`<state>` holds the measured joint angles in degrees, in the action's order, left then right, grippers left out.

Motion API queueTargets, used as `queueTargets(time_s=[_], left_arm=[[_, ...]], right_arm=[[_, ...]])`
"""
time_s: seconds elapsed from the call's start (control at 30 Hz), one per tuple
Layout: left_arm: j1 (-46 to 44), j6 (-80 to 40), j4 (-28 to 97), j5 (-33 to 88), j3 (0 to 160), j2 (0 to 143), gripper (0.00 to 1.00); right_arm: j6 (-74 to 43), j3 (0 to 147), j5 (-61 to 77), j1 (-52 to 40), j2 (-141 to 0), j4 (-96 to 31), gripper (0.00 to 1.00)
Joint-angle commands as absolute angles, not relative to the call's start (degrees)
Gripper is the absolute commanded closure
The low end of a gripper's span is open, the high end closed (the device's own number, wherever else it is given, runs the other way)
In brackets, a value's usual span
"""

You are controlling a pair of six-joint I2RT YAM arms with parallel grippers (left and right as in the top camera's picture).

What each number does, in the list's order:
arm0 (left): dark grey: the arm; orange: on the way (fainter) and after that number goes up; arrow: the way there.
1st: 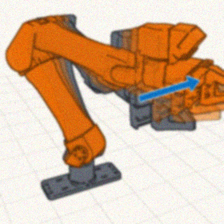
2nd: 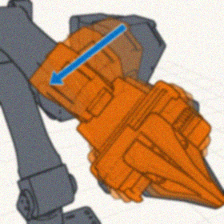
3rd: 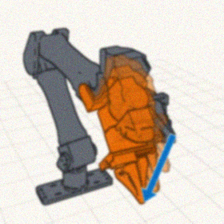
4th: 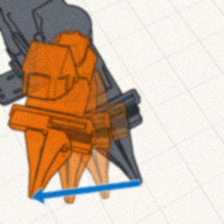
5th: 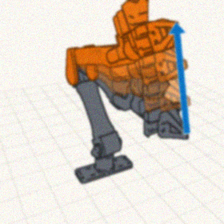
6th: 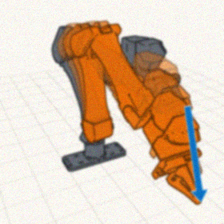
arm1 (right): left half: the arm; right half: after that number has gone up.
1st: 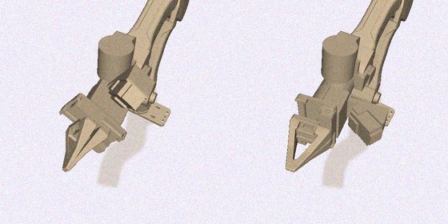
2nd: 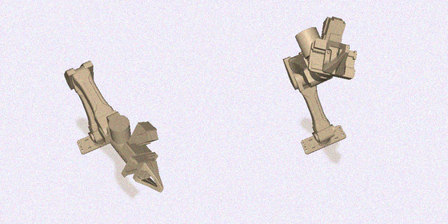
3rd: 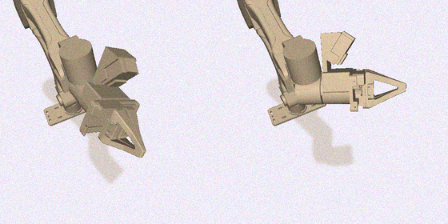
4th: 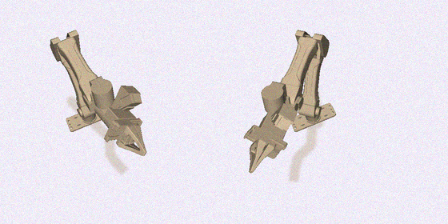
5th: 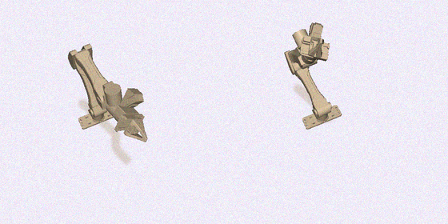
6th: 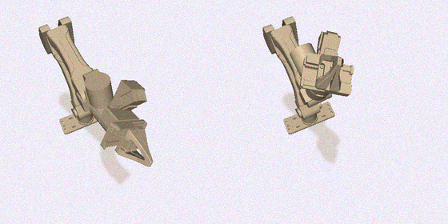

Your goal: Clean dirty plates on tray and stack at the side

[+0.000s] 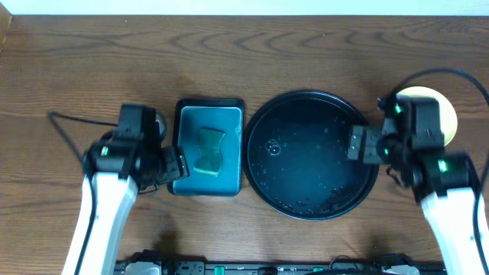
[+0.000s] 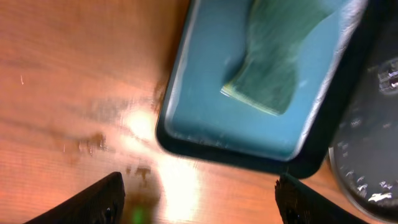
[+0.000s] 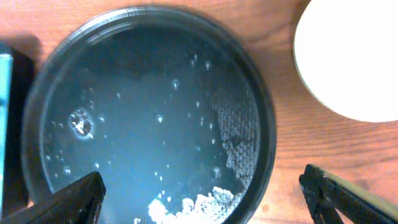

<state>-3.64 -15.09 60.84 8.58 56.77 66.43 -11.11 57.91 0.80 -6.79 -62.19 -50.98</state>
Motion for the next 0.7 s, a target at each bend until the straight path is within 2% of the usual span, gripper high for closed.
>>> queueTargets(time_s=[0.0,0.2,0.3,0.67], left_arm=[[-3.66,-12.67,57.60,8.49,52.29,56.25,0.22],[-3.66,-12.71,53.43,8.47,45.21,38.11,0.21],[-3.66,-12.71,53.47,8.47,45.01,32.97,0.21],[-3.66,-12.69,53.67,8.47,45.01,29.87,0.21]], right_arm=[[-11.99,51.11,-1.39,-7.25,-52.16,-47.62,0.01],[-11.94,43.99,-5.52,-7.22,-35.20,-46.04,0.01],[-11.97,43.44,-5.98,-7.22,-31.68,-47.13,0.01],[-11.97,43.42,-5.96,-7.22,-30.37,-53.67,0.01]])
